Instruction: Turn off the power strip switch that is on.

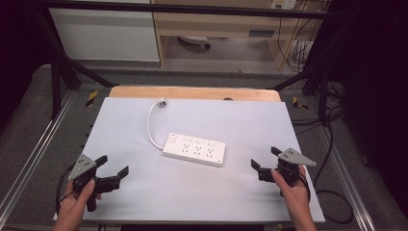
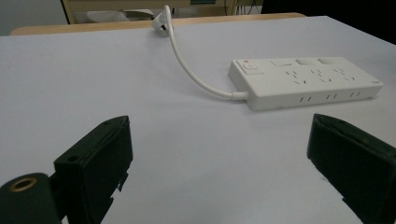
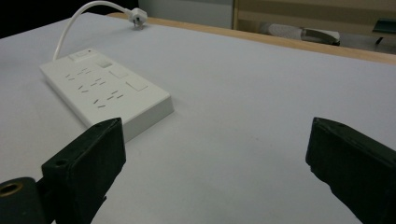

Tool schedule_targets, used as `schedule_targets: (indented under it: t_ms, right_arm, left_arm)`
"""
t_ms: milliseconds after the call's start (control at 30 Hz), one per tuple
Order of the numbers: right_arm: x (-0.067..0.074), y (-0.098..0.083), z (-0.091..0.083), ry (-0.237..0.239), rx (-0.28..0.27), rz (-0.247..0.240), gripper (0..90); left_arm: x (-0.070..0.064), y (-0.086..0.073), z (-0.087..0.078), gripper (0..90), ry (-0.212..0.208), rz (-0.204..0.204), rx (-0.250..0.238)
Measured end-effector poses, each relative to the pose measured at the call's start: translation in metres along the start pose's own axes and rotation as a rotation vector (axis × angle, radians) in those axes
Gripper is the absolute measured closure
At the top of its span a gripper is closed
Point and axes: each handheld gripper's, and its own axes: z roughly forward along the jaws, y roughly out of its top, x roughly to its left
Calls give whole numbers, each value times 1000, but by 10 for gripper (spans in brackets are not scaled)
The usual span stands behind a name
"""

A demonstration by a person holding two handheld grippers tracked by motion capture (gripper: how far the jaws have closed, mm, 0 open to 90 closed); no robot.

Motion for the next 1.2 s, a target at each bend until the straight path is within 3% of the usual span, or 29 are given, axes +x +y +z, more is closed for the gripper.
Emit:
schedule_targets:
  t_ms: [233, 700, 1067, 1100, 1200]
  right_arm:
    - [4, 0, 2, 22, 14, -14, 41]
    - [22, 11, -4, 85, -19, -21, 38]
    - [31, 20, -4, 91, -26, -24, 32]
    - [31, 23, -3, 66, -14, -31, 33]
    - [32, 30, -1, 54, -14, -30, 33]
  left_arm:
    - [-1, 0, 1, 67, -6, 7, 4]
    - [-2, 0, 2, 65, -8, 18, 15]
    - [-2, -1, 1, 65, 1, 14, 16]
    - [-1, -2, 1, 65, 1, 11, 15]
    - [-1, -2, 1, 65, 3, 11, 14]
